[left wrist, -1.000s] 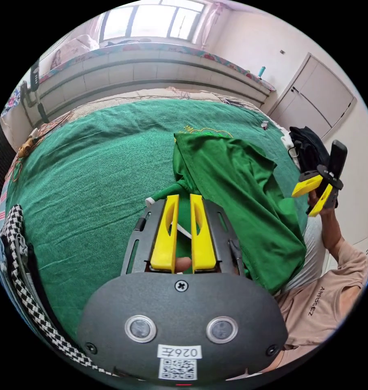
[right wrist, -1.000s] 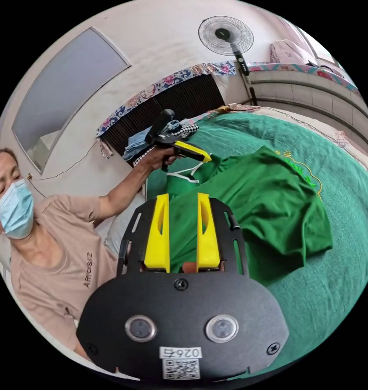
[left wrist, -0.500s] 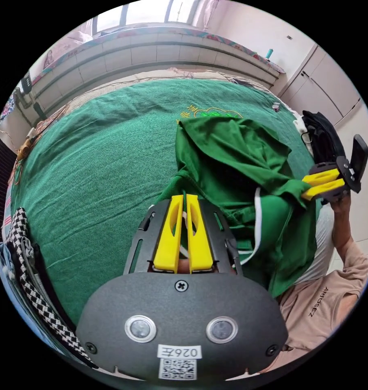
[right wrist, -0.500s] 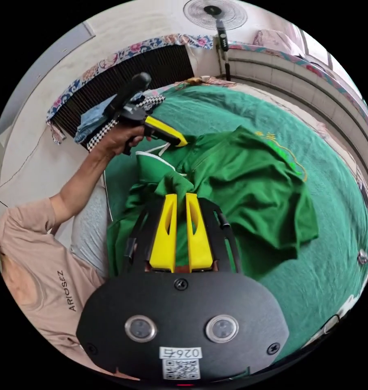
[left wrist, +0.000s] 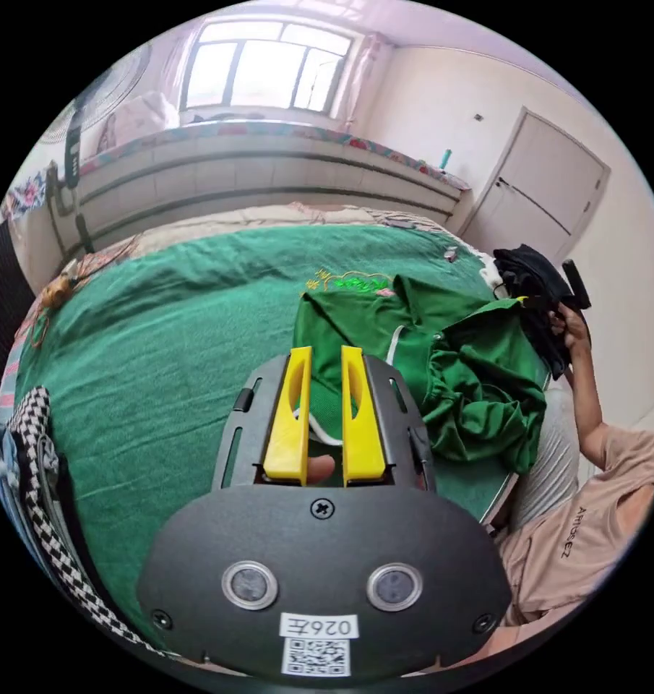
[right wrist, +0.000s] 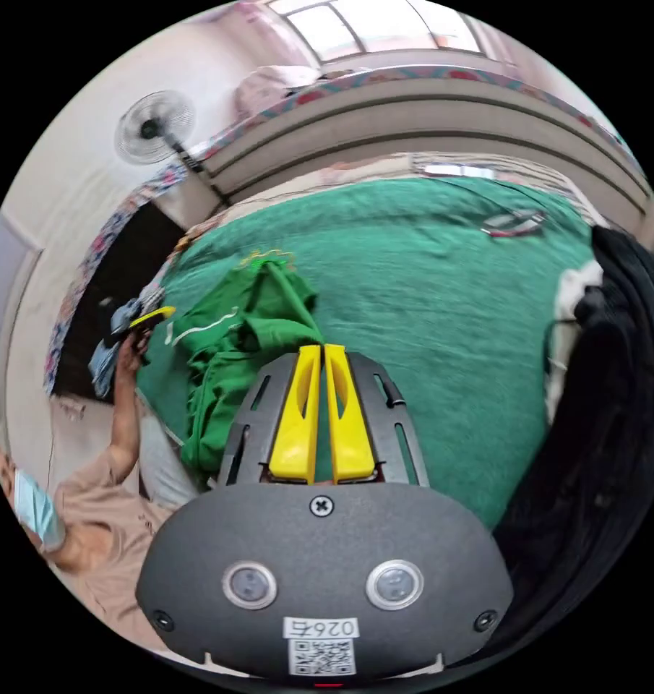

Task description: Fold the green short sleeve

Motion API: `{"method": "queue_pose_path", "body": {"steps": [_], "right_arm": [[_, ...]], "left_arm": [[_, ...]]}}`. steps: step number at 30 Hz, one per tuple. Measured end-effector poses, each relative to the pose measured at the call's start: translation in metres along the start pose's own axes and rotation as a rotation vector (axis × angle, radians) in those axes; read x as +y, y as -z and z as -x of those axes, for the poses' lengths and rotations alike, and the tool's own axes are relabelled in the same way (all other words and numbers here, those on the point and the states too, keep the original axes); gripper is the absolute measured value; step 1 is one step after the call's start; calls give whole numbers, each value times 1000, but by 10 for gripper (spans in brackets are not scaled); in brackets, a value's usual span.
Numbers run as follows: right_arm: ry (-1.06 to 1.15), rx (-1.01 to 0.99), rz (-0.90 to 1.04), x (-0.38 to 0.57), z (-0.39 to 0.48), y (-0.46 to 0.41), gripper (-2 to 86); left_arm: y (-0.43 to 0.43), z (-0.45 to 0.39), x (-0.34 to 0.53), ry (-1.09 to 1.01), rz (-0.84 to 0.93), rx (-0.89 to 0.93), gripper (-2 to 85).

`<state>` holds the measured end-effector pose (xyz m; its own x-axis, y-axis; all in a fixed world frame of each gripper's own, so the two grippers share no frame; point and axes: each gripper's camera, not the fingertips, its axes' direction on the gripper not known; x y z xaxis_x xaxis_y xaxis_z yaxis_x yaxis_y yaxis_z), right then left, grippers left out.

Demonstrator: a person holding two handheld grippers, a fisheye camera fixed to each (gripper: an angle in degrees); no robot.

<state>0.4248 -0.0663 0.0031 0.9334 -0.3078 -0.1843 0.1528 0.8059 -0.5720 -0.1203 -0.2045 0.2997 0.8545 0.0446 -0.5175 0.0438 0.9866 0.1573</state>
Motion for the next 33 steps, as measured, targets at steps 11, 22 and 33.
{"method": "queue_pose_path", "body": {"steps": [11,22,33], "right_arm": [[140,108,-160,-19,61,-21,73],[107,543,216,-35,63,-74,-11],[-232,248,-243,50,-4,39,53]], "left_arm": [[-108,-103,-12,-405,436,7,95],[-27,10,19,-114,513,106,20],[76,58,67,184,-264,307,50]]}}
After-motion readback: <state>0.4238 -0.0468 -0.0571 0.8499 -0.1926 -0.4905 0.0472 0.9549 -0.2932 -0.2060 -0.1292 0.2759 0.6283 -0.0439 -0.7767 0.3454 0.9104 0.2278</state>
